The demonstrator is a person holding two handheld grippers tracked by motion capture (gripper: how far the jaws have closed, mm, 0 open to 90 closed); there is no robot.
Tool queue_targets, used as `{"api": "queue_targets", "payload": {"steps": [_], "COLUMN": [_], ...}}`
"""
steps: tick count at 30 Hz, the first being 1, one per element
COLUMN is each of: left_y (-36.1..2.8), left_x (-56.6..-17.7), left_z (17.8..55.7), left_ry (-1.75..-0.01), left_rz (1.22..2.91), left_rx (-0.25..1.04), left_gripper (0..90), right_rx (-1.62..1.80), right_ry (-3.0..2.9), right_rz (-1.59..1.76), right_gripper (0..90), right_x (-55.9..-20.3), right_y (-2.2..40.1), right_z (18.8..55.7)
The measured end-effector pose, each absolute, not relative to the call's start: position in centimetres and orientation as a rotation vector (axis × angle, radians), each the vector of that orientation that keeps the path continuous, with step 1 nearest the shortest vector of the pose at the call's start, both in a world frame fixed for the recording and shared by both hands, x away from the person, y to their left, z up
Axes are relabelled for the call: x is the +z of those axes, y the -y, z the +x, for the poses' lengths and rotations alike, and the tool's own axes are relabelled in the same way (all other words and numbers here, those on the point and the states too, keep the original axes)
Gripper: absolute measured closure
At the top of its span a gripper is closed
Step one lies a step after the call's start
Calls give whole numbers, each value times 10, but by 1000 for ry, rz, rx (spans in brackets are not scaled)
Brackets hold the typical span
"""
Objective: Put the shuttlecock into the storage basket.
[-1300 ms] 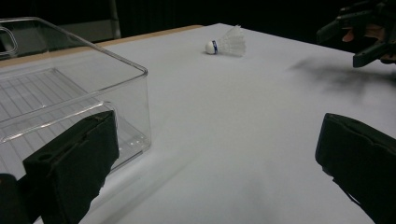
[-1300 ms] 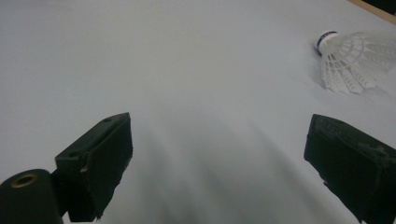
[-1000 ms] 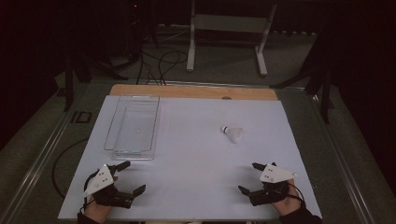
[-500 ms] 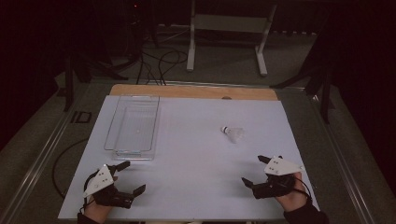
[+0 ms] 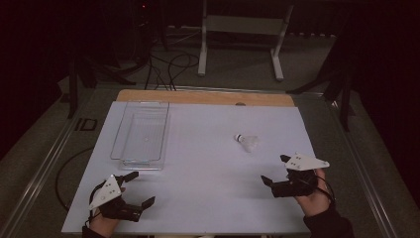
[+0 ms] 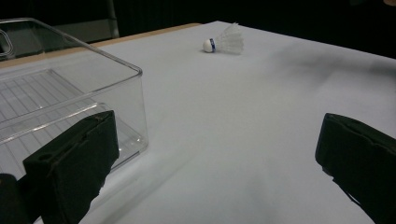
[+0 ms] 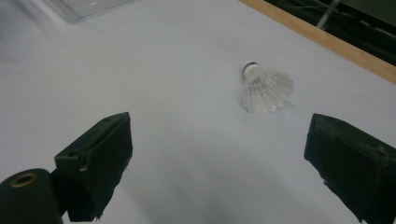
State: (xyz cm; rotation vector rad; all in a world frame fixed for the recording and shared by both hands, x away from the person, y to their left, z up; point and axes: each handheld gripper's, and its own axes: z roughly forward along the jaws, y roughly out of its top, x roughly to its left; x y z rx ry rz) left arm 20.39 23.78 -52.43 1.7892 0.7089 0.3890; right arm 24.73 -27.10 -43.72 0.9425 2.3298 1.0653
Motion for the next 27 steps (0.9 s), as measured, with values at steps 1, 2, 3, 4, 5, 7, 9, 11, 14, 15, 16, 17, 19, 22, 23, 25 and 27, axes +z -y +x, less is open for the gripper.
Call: {"api": "queue_targets", "payload": {"steps": [1,2,3,4,5,7,9,11,14,15,16,17,19,22,23,25,27], "left_y": [-238,-238,-238,-238,-238,-237,-237,-238,-237,-237,-237,-237,-237,-237,-237,-237,-237], "left_x": [-524,-524,-524,-524,-524,-524,-524,-524,-524,-524,-524,-524,-524,-524,-524,-524,-524], "left_z": [204,204,204,204,204,204,204,204,204,204,204,204,204,204,204,204,204], "left_ry": [-709,-710,-710,-710,-710,-709,-709,-709,-708,-708,-707,-707,-708,-708,-708,-707,-707], "left_rz": [1789,1790,1790,1791,1791,1793,1793,1792,1793,1793,1794,1794,1794,1795,1793,1794,1795], "left_rx": [389,388,387,388,388,388,389,388,389,389,389,389,390,390,389,390,389], "left_gripper": [2,2,2,2,2,2,2,2,2,2,2,2,2,2,2,2,2], "right_rx": [1065,1059,1036,1025,1025,996,998,991,975,975,963,963,951,914,914,891,883], "right_ry": [-2330,-2339,-2341,-2336,-2336,-2342,-2332,-2329,-2329,-2329,-2340,-2340,-2345,-2380,-2380,-2390,-2403], "right_rz": [943,947,954,963,963,985,994,1009,1009,1009,1017,1017,1037,1055,1055,1070,1078], "right_gripper": [77,77,77,77,77,77,77,77,77,77,77,77,77,77,77,78,78], "right_x": [-437,-437,-436,-435,-435,-433,-432,-430,-428,-428,-428,-428,-428,-430,-430,-431,-432], "right_y": [271,271,271,271,271,271,272,272,272,272,271,271,271,270,270,270,269], "right_z": [247,249,251,254,254,257,261,263,268,268,270,270,274,280,280,283,285]}}
